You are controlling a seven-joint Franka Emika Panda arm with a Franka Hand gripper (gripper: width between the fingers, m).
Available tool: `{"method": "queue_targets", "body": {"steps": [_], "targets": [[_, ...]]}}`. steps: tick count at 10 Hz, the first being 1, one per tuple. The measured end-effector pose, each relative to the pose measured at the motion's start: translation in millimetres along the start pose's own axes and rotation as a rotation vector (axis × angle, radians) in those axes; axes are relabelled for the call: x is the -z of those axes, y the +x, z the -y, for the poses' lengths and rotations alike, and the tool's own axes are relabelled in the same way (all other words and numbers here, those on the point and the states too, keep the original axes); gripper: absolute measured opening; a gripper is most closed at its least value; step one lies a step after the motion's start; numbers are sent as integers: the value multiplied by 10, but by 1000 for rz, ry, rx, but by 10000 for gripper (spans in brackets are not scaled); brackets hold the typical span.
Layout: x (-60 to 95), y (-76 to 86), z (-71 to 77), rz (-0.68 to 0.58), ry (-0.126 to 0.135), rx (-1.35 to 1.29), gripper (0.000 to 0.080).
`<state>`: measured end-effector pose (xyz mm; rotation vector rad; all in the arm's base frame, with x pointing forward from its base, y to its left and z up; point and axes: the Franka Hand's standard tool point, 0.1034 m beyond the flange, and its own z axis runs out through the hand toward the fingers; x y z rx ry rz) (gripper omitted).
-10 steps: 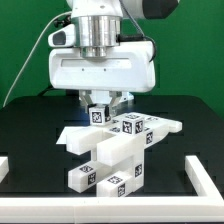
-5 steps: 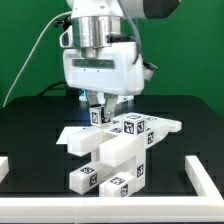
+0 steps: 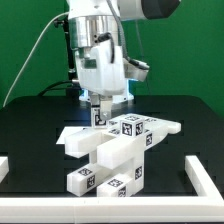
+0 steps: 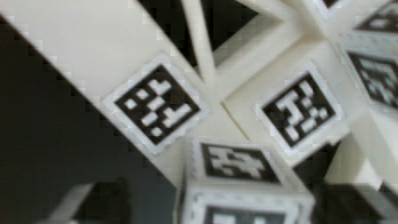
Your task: Assemble chair
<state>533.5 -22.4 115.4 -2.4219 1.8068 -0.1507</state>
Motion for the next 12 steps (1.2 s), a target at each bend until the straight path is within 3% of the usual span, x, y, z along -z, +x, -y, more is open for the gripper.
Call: {"method": "queue_targets", "body": {"steps": [1, 2, 4, 7, 9, 10, 11, 12], "targets": [[-7, -50, 5, 4, -15, 105, 608], [4, -49, 10, 30, -32, 257, 638], [0, -93, -21, 66, -72, 658, 647], [2, -67, -18, 64, -66, 808, 649], [24, 12, 13, 67, -75, 1144, 649], [40, 49, 28, 64, -68, 1258, 649], [30, 37, 21, 63, -68, 1166, 649], [30, 43, 18, 63, -69, 1175, 519]]}}
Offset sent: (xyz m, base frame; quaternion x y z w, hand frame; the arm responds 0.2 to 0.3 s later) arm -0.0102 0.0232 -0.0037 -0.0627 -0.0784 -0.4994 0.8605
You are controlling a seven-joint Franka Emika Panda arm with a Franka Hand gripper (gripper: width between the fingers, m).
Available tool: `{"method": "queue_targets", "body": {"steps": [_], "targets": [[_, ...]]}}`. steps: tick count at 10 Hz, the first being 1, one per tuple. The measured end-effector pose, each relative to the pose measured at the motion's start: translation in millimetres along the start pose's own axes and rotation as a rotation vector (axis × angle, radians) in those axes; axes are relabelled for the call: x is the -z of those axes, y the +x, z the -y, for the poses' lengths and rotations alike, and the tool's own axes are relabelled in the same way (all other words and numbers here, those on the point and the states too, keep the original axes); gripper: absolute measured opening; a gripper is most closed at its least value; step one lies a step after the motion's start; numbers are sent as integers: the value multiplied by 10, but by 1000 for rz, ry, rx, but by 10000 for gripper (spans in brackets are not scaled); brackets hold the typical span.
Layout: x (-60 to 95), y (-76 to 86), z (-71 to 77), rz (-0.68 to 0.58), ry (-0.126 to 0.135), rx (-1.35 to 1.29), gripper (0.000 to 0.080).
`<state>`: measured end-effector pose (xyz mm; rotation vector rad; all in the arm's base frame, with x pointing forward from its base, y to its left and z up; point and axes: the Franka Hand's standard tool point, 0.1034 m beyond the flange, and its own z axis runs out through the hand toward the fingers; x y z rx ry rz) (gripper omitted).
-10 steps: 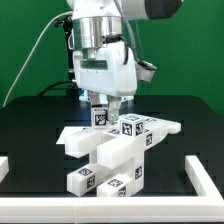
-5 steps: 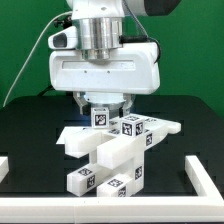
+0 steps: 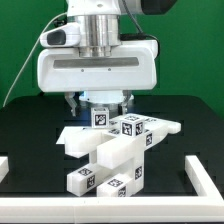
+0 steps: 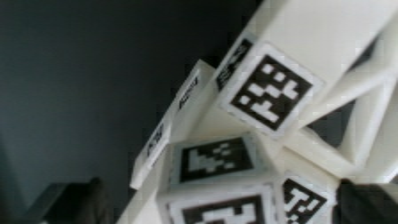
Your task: Assemble chair
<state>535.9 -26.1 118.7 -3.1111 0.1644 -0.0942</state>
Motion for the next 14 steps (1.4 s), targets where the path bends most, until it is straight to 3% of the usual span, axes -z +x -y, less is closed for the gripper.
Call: {"method": "queue_targets", "body": {"steps": [1, 3, 6, 8, 11, 13, 14], "targets": [[-1, 0, 2, 0, 2, -42, 519], [-1, 0, 5, 0, 2, -206, 282], [-6, 1, 9, -1, 2, -413, 283], [-7, 34, 12, -5, 1, -729, 283], [-13, 38, 40, 18, 43, -1225, 284], [-15, 36, 42, 28, 59, -1321, 284], [-18, 32, 45, 29, 58, -1309, 366]]}}
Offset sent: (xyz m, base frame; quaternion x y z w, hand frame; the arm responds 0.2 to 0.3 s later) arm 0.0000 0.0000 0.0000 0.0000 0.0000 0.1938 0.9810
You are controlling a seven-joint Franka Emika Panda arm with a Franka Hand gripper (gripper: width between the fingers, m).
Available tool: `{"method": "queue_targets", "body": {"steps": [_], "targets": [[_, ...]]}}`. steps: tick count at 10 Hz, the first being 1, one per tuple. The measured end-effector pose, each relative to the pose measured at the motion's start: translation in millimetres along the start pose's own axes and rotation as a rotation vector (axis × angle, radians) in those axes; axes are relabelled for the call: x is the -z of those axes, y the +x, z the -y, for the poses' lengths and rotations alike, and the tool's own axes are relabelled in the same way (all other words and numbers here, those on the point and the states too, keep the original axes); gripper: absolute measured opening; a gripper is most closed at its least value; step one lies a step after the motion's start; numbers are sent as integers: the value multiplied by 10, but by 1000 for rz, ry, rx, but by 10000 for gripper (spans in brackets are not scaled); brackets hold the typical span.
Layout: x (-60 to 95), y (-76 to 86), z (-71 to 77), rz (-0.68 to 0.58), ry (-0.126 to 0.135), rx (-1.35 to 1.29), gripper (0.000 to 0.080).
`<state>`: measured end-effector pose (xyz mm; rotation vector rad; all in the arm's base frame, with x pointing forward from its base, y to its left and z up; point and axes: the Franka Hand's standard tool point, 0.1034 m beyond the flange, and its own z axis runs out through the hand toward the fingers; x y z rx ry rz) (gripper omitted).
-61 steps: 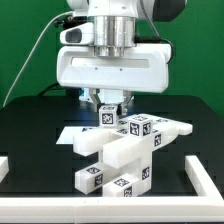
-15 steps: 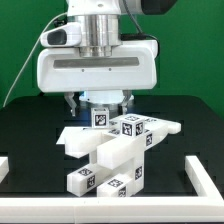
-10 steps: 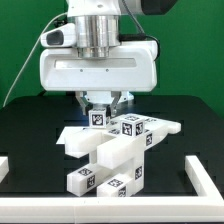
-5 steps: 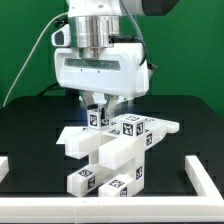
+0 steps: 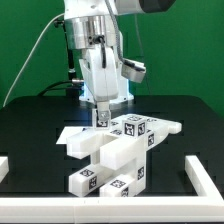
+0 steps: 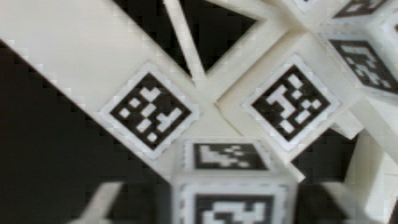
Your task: Assemble chair
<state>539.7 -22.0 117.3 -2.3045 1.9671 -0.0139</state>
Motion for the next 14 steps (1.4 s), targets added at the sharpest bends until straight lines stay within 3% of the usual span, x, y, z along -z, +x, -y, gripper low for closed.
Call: {"method": "queue_targets", "body": {"steps": [1, 2, 3, 4, 7, 9, 10, 12, 13, 14], "targets": [[-1, 1, -1, 0, 0, 36, 503], [-6, -1, -8, -1, -2, 67, 503], [-19, -3, -32, 1, -11, 250, 621], [3, 7, -16, 13, -19, 444, 642], [-28, -4, -53, 18, -43, 814, 648], [-25, 15, -55, 18, -42, 896, 648], [-12, 43, -15, 6, -44, 1057, 648], [-11, 57, 17, -8, -40, 1038, 644], [-11, 56, 18, -9, -38, 984, 488], [-11, 55, 19, -10, -38, 895, 488]]}}
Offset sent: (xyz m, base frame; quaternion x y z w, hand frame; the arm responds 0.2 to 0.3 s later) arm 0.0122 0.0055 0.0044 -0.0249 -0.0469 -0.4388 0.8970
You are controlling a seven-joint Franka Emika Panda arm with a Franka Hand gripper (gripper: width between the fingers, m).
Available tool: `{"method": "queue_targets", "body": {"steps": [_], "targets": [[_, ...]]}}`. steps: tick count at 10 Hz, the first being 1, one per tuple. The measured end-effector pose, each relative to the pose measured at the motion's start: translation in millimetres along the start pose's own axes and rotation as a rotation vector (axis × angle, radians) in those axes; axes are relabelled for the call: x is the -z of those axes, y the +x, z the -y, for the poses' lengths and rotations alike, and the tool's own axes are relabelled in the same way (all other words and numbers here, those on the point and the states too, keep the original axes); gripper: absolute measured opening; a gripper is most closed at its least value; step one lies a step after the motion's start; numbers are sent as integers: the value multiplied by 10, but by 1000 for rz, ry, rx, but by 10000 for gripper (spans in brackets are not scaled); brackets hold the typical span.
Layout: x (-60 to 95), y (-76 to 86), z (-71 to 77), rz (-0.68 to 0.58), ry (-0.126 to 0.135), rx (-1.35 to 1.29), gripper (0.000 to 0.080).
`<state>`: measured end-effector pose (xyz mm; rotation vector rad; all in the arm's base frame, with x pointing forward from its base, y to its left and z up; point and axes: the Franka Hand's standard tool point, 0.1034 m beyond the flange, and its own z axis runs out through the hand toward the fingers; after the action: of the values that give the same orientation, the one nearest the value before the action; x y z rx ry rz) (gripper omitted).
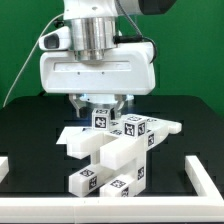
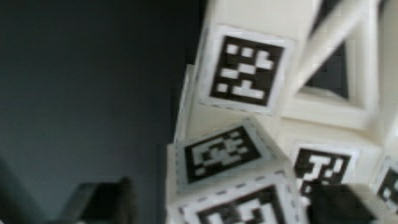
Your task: Assemble chair
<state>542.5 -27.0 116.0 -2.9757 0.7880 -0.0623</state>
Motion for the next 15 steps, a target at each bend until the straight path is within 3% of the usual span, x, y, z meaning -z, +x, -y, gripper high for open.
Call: {"method": "queue_targets", "body": {"steps": [1, 4, 6, 10, 11, 12, 13, 14, 15], "targets": [[1, 1, 1, 0, 0, -66, 287], [1, -1, 3, 0, 0, -300, 282], [6, 1, 10, 1, 1, -615, 282], [-1, 7, 31, 38, 52, -1181, 284], [-3, 10, 30, 35, 56, -1212, 284], [-5, 5, 39, 38, 56, -1257, 340], [-5, 5, 38, 37, 56, -1225, 477], [-6, 5, 39, 36, 56, -1207, 477], [-6, 4, 40, 36, 56, -1204, 610]]}}
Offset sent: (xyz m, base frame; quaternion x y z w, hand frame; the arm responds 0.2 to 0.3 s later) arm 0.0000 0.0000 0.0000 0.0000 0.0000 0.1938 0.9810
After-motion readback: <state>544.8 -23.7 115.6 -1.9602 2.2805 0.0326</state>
